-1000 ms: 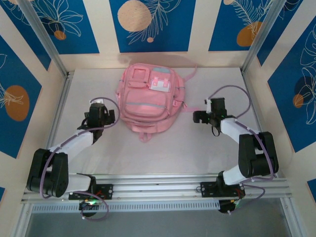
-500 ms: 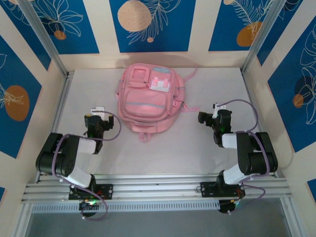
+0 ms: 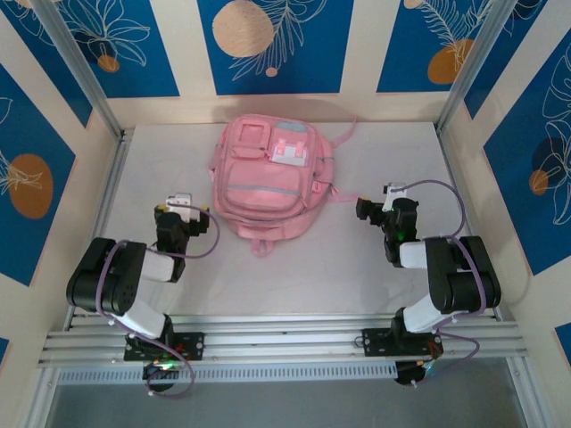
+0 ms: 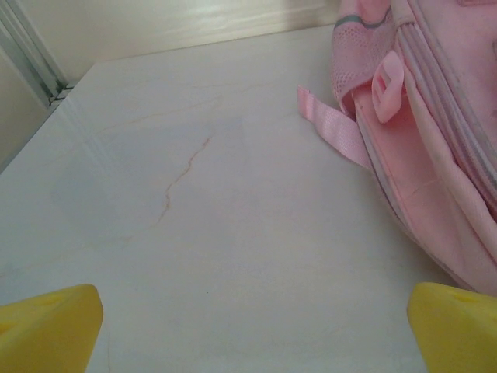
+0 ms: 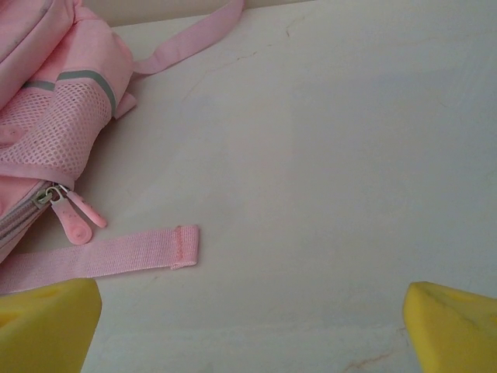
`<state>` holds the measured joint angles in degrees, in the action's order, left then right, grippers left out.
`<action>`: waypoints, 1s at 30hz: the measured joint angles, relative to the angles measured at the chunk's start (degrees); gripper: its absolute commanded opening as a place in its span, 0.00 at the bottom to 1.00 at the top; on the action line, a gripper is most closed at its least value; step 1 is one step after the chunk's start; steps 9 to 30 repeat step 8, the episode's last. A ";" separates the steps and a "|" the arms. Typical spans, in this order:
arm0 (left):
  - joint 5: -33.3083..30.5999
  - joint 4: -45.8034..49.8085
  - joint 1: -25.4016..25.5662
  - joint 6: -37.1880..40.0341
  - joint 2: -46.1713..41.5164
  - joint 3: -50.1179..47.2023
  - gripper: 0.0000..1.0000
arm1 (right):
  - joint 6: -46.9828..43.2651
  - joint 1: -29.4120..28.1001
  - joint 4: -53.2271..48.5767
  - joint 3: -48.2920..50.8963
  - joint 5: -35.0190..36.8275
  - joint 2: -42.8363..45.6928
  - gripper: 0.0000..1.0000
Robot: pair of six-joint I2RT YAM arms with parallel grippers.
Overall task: Pack the student bag
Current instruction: Reset both arms
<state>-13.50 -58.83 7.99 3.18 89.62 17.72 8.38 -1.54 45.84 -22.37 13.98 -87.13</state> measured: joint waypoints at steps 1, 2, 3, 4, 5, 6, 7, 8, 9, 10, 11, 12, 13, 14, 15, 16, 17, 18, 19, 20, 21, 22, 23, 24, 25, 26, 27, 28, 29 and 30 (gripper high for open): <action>0.00 0.00 0.00 0.00 0.00 0.22 1.00 | 0.00 0.00 0.00 0.00 -0.02 0.00 0.99; 0.00 0.07 0.00 0.00 0.00 0.42 1.00 | 0.00 0.00 0.00 0.00 -0.02 0.00 0.99; 0.00 0.09 0.00 0.00 0.00 0.50 1.00 | 0.00 0.00 0.00 0.00 -0.02 0.00 1.00; 0.00 0.11 0.00 0.00 0.00 0.55 1.00 | 0.00 0.02 0.00 0.00 -0.09 0.00 0.99; 0.00 0.13 0.00 0.00 0.00 0.55 1.00 | 0.00 0.17 0.00 0.00 -0.72 0.00 0.99; 0.00 0.15 0.00 0.00 0.00 0.57 1.00 | -0.02 0.33 -0.02 0.00 -1.11 0.00 0.99; 0.00 0.13 0.00 0.00 0.00 0.57 1.00 | -0.02 0.48 -0.02 0.00 -1.49 0.00 0.99; 0.00 0.15 0.00 0.00 0.00 0.57 1.00 | -0.04 0.55 -0.02 0.00 -1.92 0.00 0.99; 0.00 0.15 0.00 0.00 0.00 0.57 1.00 | -0.04 0.55 -0.02 0.00 -1.92 0.00 0.99; 0.00 0.15 0.00 0.00 0.00 0.57 1.00 | -0.04 0.55 -0.02 0.00 -1.92 0.00 0.99; 0.00 0.15 0.00 0.00 0.00 0.57 1.00 | -0.04 0.55 -0.02 0.00 -1.92 0.00 0.99; 0.00 0.15 0.00 0.00 0.00 0.57 1.00 | -0.04 0.55 -0.02 0.00 -1.92 0.00 0.99; 0.00 0.15 0.00 0.00 0.00 0.57 1.00 | -0.04 0.55 -0.02 0.00 -1.92 0.00 0.99; 0.00 0.15 0.00 0.00 0.00 0.57 1.00 | -0.04 0.55 -0.02 0.00 -1.92 0.00 0.99; 0.00 0.15 0.00 0.00 0.00 0.57 1.00 | -0.04 0.55 -0.02 0.00 -1.92 0.00 0.99; 0.00 0.15 0.00 0.00 0.00 0.57 1.00 | -0.04 0.55 -0.02 0.00 -1.92 0.00 0.99; 0.00 0.15 0.00 0.00 0.00 0.57 1.00 | -0.04 0.55 -0.02 0.00 -1.92 0.00 0.99; 0.00 0.15 0.00 0.00 0.00 0.57 1.00 | -0.04 0.55 -0.02 0.00 -1.92 0.00 0.99; 0.00 0.15 0.00 0.00 0.00 0.57 1.00 | -0.04 0.55 -0.02 0.00 -1.92 0.00 0.99; 0.00 0.15 0.00 0.00 0.00 0.57 1.00 | -0.04 0.55 -0.02 0.00 -1.92 0.00 0.99; 0.00 0.15 0.00 0.00 0.00 0.57 1.00 | -0.04 0.55 -0.02 0.00 -1.92 0.00 0.99; 0.00 0.15 0.00 0.00 0.00 0.57 1.00 | -0.04 0.55 -0.02 0.00 -1.92 0.00 0.99; 0.00 0.15 0.00 0.00 0.00 0.57 1.00 | -0.04 0.55 -0.02 0.00 -1.92 0.00 0.99; 0.00 0.15 0.00 0.00 0.00 0.57 1.00 | -0.04 0.55 -0.02 0.00 -1.92 0.00 0.99; 0.00 0.15 0.00 0.00 0.00 0.57 1.00 | -0.04 0.55 -0.02 0.00 -1.92 0.00 0.99; 0.00 0.15 0.00 0.00 0.00 0.57 1.00 | -0.04 0.55 -0.02 0.00 -1.92 0.00 0.99; 0.00 0.15 0.00 0.00 0.00 0.57 1.00 | -0.04 0.55 -0.02 0.00 -1.92 0.00 0.99; 0.00 0.15 0.00 0.00 0.00 0.57 1.00 | -0.04 0.55 -0.02 0.00 -1.92 0.00 0.99; 0.00 0.15 0.00 0.00 0.00 0.57 1.00 | -0.04 0.55 -0.02 0.00 -1.92 0.00 0.99; 0.00 0.15 0.00 0.00 0.00 0.57 1.00 | -0.04 0.55 -0.02 0.00 -1.92 0.00 0.99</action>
